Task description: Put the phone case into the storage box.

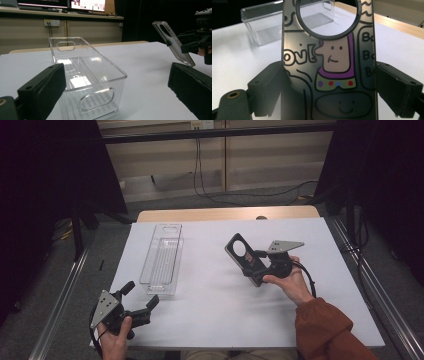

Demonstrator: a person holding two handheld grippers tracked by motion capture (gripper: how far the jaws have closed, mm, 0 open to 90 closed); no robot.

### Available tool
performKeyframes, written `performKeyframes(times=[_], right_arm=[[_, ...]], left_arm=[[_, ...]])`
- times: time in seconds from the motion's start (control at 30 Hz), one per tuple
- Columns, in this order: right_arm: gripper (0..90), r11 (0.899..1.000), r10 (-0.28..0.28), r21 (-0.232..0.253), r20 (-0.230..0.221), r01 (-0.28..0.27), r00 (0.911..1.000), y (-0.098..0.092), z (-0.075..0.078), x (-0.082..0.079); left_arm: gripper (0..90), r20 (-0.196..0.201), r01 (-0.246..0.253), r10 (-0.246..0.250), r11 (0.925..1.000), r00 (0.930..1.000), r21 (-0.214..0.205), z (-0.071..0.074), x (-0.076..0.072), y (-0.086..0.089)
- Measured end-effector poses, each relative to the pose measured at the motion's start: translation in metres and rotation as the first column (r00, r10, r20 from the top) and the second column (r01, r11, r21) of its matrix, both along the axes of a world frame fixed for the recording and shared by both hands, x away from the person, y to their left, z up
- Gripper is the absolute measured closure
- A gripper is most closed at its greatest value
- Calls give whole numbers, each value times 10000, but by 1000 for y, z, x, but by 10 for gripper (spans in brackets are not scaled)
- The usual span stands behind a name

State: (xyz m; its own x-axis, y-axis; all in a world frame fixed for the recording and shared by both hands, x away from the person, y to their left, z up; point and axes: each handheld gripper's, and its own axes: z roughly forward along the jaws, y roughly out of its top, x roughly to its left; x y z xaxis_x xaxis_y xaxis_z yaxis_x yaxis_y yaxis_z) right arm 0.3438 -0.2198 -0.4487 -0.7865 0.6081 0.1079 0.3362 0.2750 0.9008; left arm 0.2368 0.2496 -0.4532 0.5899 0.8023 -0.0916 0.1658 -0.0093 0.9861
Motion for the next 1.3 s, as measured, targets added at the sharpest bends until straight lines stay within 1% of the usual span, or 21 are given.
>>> performKeyframes(times=[0.07, 0.17, 0.23, 0.27, 0.33, 0.37, 0.43, 0.5, 0.57, 0.6, 0.67, 0.8, 0.83, 0.93, 0.97, 1.03, 1.07, 1.1, 1.17, 1.23, 1.3], right_arm=[[125, 9999, -1, 130, 92, -1, 10000, -2, 0, -1], [125, 9991, 61, 408, 138, -67, 9999, -6, 0, -5], [125, 9990, 117, 436, 203, -125, 9997, -8, 1, -10], [125, 9988, 153, 468, 153, -160, 9998, -11, 0, -14], [125, 9984, 178, 542, 196, -188, 9997, -11, 0, -16], [125, 9977, 261, 624, 173, -271, 9995, -12, 0, -18], [125, 9969, 365, 682, 266, -382, 9990, -13, 0, -22], [125, 9957, 427, 813, 296, -450, 9986, -14, 1, -25], [125, 9935, 512, 1004, 277, -538, 9983, -16, 2, -29], [125, 9932, 532, 1022, 320, -562, 9981, -17, 2, -30], [125, 9920, 638, 1071, 271, -663, 9976, -18, 1, -34], [125, 9899, 807, 1145, 302, -837, 9963, -21, 1, -43], [125, 9896, 836, 1145, 322, -867, 9960, -22, 1, -45], [124, 9900, 902, 1059, 366, -936, 9952, -26, 0, -52], [124, 9896, 886, 1107, 352, -920, 9954, -28, 0, -53], [124, 9883, 833, 1249, 376, -874, 9958, -31, 0, -56], [125, 9880, 795, 1297, 357, -835, 9962, -32, -1, -57], [125, 9881, 793, 1293, 334, -830, 9963, -33, -1, -58], [125, 9875, 834, 1316, 309, -868, 9960, -34, -2, -61], [125, 9874, 828, 1325, 359, -868, 9959, -34, -2, -64], [124, 9867, 856, 1361, 335, -893, 9958, -35, -3, -65]], left_arm=[[18, 18, 130, -129, 9999, 9999, -47, 0, 0, 0], [18, 58, 14, -13, 10000, 10000, -98, 1, 0, 1], [18, 52, 49, -48, 9999, 10000, -126, 1, 0, 1], [18, 32, 28, -28, 9999, 10000, -127, 1, 0, 1], [18, 63, -26, 27, 10000, 10000, -95, 1, 0, 2], [18, 49, 21, -20, 9998, 10000, -211, 1, 0, 2], [18, 89, 62, -60, 9998, 9999, -169, 2, 0, 2], [18, 49, -34, 34, 10000, 10000, -33, 2, -1, 3], [18, 52, -102, 102, 9999, 9999, -12, 2, 0, 3], [18, 6, -119, 119, 9999, 9999, -46, 2, 0, 2], [18, -42, -87, 88, 9999, 10000, 67, 2, 0, 3], [18, -62, -50, 50, 10000, 10000, 34, 3, 0, 4], [18, -114, -24, 24, 10000, 9999, -12, 3, 0, 4], [19, -211, -11, 13, 10000, 9998, 75, 3, 1, 4], [19, -225, 19, -18, 10000, 9997, 11, 3, 2, 3], [20, -236, 200, -198, 9998, 9995, 78, 4, 2, 2], [21, -239, 151, -149, 9999, 9996, 54, 4, 2, 1], [21, -237, 327, -325, 9994, 9992, 82, 4, 2, 0], [24, -226, 314, -312, 9995, 9993, 75, 4, 2, -1], [28, -209, 362, -358, 9992, 9991, 178, 4, 4, -1], [30, -251, 406, -406, 9992, 9989, -9, 5, 5, -3]])
